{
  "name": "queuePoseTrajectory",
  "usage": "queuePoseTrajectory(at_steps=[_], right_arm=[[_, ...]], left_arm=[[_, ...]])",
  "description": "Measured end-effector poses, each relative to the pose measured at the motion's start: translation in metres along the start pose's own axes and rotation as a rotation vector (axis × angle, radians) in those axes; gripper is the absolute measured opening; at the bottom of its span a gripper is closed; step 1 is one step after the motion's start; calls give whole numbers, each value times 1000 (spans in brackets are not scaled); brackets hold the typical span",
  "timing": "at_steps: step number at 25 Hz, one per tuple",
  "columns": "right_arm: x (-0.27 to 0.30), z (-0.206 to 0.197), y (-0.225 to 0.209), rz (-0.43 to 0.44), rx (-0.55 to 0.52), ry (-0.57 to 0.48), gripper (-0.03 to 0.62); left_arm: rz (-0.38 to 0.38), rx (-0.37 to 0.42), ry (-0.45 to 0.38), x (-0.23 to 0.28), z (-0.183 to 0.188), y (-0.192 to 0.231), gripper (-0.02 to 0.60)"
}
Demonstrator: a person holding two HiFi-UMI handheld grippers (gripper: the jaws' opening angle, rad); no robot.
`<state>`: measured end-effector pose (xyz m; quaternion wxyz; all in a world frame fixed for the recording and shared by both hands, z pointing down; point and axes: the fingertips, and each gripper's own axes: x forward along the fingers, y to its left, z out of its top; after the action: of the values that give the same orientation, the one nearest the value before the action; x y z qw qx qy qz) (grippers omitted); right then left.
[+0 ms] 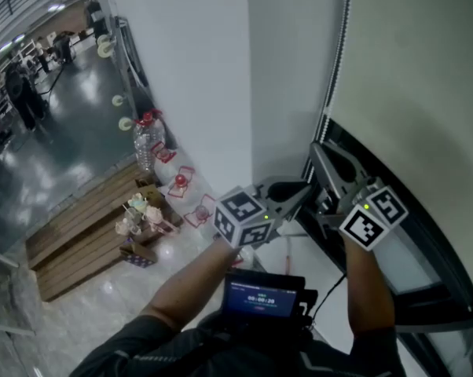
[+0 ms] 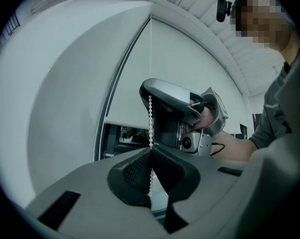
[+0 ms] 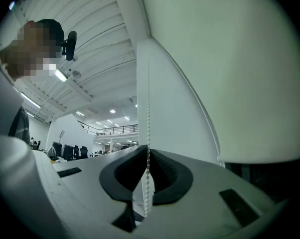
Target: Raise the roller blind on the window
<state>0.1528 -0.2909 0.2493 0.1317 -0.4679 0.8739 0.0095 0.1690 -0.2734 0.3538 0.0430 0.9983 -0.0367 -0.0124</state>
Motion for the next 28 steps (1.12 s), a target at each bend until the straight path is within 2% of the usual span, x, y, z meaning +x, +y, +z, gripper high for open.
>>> queuePoseTrajectory(at_steps=[7,12,13,14,17,19,21,24,28], right_arm=[[-11,-21,0,-10,29,14,12],[-11,-25,-3,-12,25,17,12],[-11,-25,-3,-10,27,15,12],[-11,-24,-2,-8,28,12,12],[-13,-23,2,-3,23,12,12],[-15,-23,5,-2,16,12,12],[-17,-22,8,0,13,8,12],[-18,-23,11,4,14,-5,12],[-14,-32,12,15,15,-4,12]], left_arm=[[0,-47,-2,-2,-22,-8,-3],[17,-13,41,-11,-22,-2,-2],[35,-15,35,-17,-18,0,30],[59,-19,21,-23,-13,4,90],[113,-32,-77,-43,22,13,101],[96,-9,-152,-49,58,8,101],[66,46,-197,-47,97,-2,100],[18,112,-216,-34,142,-14,101],[12,153,-191,-12,160,-10,100]])
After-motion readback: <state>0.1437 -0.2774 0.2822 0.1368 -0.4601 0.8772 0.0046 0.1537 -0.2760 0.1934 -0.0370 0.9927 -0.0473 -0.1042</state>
